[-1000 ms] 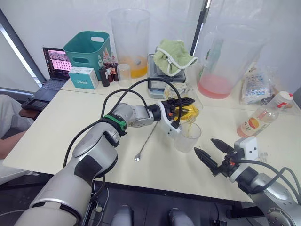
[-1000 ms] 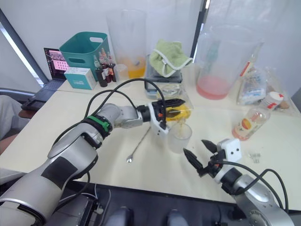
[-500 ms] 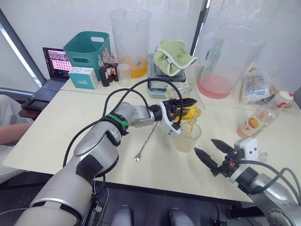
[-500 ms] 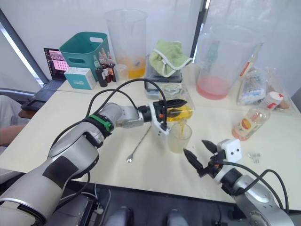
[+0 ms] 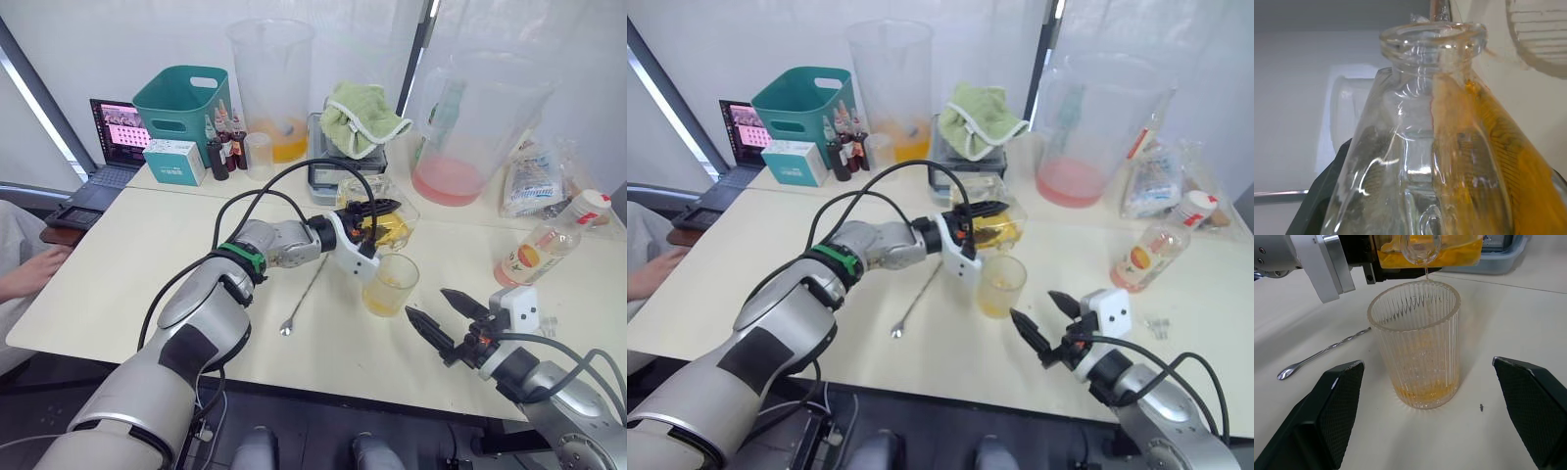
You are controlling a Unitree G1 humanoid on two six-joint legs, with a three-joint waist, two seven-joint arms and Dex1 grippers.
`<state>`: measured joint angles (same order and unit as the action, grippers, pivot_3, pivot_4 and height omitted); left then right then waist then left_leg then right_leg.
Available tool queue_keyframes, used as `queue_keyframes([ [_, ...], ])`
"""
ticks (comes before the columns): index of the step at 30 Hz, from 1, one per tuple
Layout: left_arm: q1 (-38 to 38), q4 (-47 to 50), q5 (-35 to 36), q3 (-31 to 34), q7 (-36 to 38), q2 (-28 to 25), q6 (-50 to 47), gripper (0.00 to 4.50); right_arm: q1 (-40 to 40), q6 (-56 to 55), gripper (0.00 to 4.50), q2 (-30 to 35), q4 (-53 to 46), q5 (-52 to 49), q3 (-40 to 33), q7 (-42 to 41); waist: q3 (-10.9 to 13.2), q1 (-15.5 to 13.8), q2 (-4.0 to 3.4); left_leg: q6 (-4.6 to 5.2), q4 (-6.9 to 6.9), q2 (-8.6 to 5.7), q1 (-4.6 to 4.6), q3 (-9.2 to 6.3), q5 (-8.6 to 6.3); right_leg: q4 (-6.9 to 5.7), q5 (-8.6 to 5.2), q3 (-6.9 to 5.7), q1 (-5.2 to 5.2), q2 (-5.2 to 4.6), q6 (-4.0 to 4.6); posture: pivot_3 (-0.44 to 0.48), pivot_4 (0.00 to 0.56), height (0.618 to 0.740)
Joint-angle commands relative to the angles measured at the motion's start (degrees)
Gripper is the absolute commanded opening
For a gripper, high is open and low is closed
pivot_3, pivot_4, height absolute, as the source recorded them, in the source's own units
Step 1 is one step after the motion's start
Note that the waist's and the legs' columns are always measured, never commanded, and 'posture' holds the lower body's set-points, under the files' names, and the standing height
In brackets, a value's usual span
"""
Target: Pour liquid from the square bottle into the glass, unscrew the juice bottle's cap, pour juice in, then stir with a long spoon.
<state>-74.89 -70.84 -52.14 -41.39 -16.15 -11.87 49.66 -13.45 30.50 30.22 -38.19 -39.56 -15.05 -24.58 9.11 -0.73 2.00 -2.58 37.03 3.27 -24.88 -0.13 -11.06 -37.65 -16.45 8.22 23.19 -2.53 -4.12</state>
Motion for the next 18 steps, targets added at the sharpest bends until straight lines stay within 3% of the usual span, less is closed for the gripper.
queue_keyframes([
  [1,-1.13,1.55,6.96,5.51,3.31,0.18,1.19,2.83,0.47,-0.28,4.45,0.09,-1.52,-0.85,-1.74,0.2,0.0,0.03,0.0,0.0,0.0,0.0,0.01,-0.01,0.0,-0.01,0.0,0.0,0.0,0.0,0.0,0.0,0.15,0.74],
  [7,2.24,2.24,23.28,16.61,20.98,0.55,1.04,2.83,2.26,-0.48,4.45,0.05,-0.79,-1.3,-2.32,0.16,0.0,0.11,-0.01,0.01,0.01,-0.02,0.04,-0.02,0.06,-0.1,0.0,0.01,-0.01,0.0,0.0,0.0,0.15,0.74],
  [11,5.41,5.69,37.49,26.27,35.55,0.2,-4.85,2.83,4.73,-0.16,4.45,0.67,0.12,-2.1,-3.0,-0.59,-0.01,0.47,-0.01,0.02,0.02,-0.03,0.14,-0.03,0.07,-0.3,0.0,0.04,-0.01,0.0,0.0,0.0,0.15,0.74],
  [15,11.12,17.07,51.5,36.27,46.86,-3.45,-21.91,2.83,7.98,0.16,4.45,3.98,3.01,-3.37,-4.34,-4.63,-0.01,1.41,-0.02,0.07,0.03,-0.04,0.17,-0.06,0.12,-0.38,0.0,0.04,-0.02,0.0,0.01,0.0,0.15,0.74],
  [18,15.86,27.84,55.0,39.04,48.73,-5.37,-32.9,2.83,8.33,0.19,4.45,6.02,4.15,-4.47,-5.49,-7.11,-0.02,1.8,-0.03,0.13,0.0,-0.03,0.18,-0.16,0.16,-0.44,0.0,0.01,-0.02,0.02,0.01,0.0,0.15,0.74],
])
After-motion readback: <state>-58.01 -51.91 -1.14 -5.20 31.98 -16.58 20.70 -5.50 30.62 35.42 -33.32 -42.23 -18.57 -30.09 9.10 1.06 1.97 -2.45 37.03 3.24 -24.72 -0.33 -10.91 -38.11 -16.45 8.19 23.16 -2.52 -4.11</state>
